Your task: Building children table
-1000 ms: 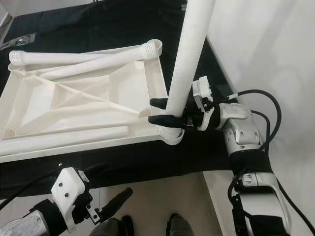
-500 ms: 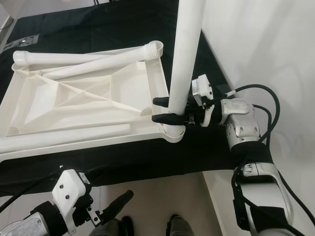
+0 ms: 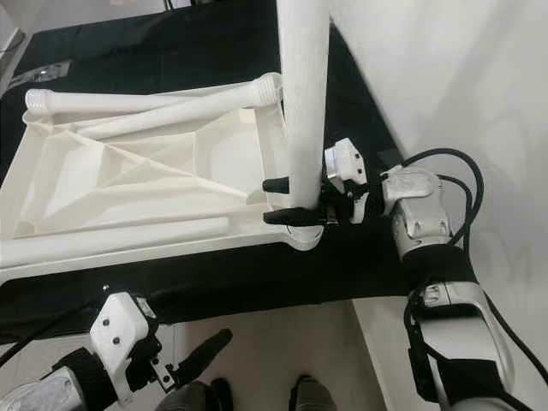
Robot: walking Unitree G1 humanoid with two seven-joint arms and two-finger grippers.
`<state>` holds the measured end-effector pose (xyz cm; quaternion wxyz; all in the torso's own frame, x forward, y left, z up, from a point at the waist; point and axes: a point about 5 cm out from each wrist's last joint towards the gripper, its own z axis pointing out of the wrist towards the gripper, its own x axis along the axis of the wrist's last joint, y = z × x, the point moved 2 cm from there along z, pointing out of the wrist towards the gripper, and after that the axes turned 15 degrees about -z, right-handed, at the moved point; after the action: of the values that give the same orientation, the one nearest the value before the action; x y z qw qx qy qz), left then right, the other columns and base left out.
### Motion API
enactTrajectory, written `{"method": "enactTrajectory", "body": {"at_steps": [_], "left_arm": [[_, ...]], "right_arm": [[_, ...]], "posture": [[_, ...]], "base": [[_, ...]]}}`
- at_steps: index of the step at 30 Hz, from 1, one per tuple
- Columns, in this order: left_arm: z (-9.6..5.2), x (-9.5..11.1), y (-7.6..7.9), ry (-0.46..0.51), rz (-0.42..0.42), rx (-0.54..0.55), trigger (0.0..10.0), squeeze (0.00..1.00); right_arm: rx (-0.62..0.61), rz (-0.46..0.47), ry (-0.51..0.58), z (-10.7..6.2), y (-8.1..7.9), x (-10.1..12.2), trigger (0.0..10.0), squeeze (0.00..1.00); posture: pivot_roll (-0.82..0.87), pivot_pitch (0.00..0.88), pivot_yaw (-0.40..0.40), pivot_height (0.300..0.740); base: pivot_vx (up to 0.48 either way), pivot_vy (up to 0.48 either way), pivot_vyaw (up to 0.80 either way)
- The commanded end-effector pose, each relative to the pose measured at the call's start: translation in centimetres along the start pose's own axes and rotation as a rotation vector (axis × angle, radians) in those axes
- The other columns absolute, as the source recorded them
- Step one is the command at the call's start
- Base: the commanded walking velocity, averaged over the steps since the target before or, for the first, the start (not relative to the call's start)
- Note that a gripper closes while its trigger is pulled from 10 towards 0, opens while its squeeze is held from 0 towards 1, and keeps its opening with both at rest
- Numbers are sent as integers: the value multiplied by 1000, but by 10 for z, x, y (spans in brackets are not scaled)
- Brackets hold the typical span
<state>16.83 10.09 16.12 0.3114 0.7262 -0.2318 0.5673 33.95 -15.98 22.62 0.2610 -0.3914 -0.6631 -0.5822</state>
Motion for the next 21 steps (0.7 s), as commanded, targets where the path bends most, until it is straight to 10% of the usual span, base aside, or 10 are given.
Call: {"method": "enactTrajectory", "body": {"at_steps": [1,12,21], "left_arm": [[-2,-4,0,-29,-5,2,10000,0],[-1,-4,0,-27,-7,3,10000,0],[-1,-4,0,-25,-10,4,10000,0]], "right_arm": [[64,193,-123,14,-42,-47,10000,0],[-246,310,-158,20,-26,-46,10000,0],[-555,409,-340,23,-49,-58,10000,0]], "posture": [[34,309,81,740],[21,311,71,740],[11,312,63,740]], "base": [[0,0,0],[0,0,0],[0,0,0]]}}
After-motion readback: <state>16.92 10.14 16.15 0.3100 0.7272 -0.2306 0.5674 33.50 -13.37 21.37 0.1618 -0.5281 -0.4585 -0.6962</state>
